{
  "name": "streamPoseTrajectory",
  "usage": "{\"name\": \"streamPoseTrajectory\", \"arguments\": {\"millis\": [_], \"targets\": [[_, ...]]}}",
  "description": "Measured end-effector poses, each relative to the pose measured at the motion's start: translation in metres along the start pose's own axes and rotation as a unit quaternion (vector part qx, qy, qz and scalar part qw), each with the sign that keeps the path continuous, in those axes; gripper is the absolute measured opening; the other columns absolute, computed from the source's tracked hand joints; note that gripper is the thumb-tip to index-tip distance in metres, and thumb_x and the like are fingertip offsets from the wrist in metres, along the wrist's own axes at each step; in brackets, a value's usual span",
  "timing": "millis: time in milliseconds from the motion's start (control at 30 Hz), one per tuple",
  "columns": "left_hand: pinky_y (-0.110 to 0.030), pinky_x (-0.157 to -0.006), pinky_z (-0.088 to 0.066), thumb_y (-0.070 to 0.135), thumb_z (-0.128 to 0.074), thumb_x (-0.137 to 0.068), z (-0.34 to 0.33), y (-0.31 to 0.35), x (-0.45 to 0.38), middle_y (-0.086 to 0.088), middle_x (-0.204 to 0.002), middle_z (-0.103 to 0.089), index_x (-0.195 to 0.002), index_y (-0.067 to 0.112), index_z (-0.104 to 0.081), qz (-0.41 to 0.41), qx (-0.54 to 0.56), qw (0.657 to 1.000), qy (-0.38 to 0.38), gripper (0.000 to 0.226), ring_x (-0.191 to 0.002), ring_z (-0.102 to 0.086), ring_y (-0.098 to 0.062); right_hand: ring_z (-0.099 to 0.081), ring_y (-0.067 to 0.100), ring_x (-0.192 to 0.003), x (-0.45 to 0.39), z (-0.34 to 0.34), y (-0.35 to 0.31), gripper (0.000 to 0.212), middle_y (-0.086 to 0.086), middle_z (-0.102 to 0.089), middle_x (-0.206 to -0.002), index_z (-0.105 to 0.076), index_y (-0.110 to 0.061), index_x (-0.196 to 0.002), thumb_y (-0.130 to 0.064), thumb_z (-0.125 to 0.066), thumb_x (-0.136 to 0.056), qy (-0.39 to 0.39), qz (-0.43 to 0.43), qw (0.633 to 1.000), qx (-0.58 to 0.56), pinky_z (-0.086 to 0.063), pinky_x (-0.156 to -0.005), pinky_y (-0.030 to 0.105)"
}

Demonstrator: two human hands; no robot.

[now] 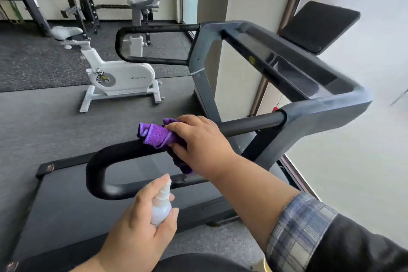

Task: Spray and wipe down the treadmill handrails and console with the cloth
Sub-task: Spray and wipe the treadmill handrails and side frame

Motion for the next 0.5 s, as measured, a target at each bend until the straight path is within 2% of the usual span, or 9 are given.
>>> {"name": "streamPoseTrajectory", "arguments": {"millis": [67, 167, 367, 500], "targets": [[-0.003, -0.078, -0.044, 0.044, -0.060, -0.079, -0.015, 0.010, -0.009, 0.029, -0.115, -0.058, -0.138, 0.062, -0.028, 0.002, -0.001, 1.000, -0.004, 0.070, -0.093, -0.063, 0.006, -0.060, 0.032, -0.113, 0.007, 0.014, 0.029, 0.043, 0.005, -0.064, -0.126, -0.067, -0.019, -0.128, -0.032, -0.068, -0.087, 0.013, -0.018, 1.000, -0.007, -0.044, -0.100, 0.046], [-0.012, -0.073, -0.048, 0.047, -0.056, -0.078, -0.040, 0.022, -0.019, 0.029, -0.115, -0.058, -0.138, 0.065, -0.028, 0.012, -0.001, 1.000, -0.007, 0.069, -0.090, -0.063, 0.003, -0.062, 0.034, -0.109, 0.024, 0.037, 0.072, 0.040, 0.008, -0.067, -0.121, -0.071, -0.016, -0.121, -0.026, -0.072, -0.083, 0.055, -0.032, 0.998, -0.013, -0.046, -0.098, 0.042], [-0.007, -0.069, -0.047, 0.028, -0.067, -0.078, -0.083, 0.041, -0.038, 0.027, -0.116, -0.057, -0.138, 0.066, -0.024, 0.020, -0.024, 0.999, -0.019, 0.083, -0.082, -0.063, 0.003, -0.061, 0.030, -0.109, 0.053, 0.072, 0.153, 0.038, 0.003, -0.066, -0.122, -0.071, -0.019, -0.120, -0.030, -0.070, -0.083, 0.103, -0.074, 0.992, 0.000, -0.043, -0.100, 0.043], [0.001, -0.080, -0.040, 0.022, -0.067, -0.080, -0.103, 0.052, -0.046, 0.020, -0.114, -0.060, -0.139, 0.064, -0.022, 0.033, -0.021, 0.999, -0.016, 0.085, -0.095, -0.060, 0.009, -0.060, 0.029, -0.106, 0.058, 0.076, 0.168, 0.041, -0.001, -0.065, -0.120, -0.070, -0.026, -0.118, -0.048, -0.055, -0.087, 0.105, -0.084, 0.991, 0.009, -0.039, -0.104, 0.052]]}}
Point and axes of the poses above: each hand's wrist, its own x-axis away from the middle knuckle, its own z-axis out of the back of the hand, y = z × x, the point moved 7 cm from there along -x, towards the middle knuckle
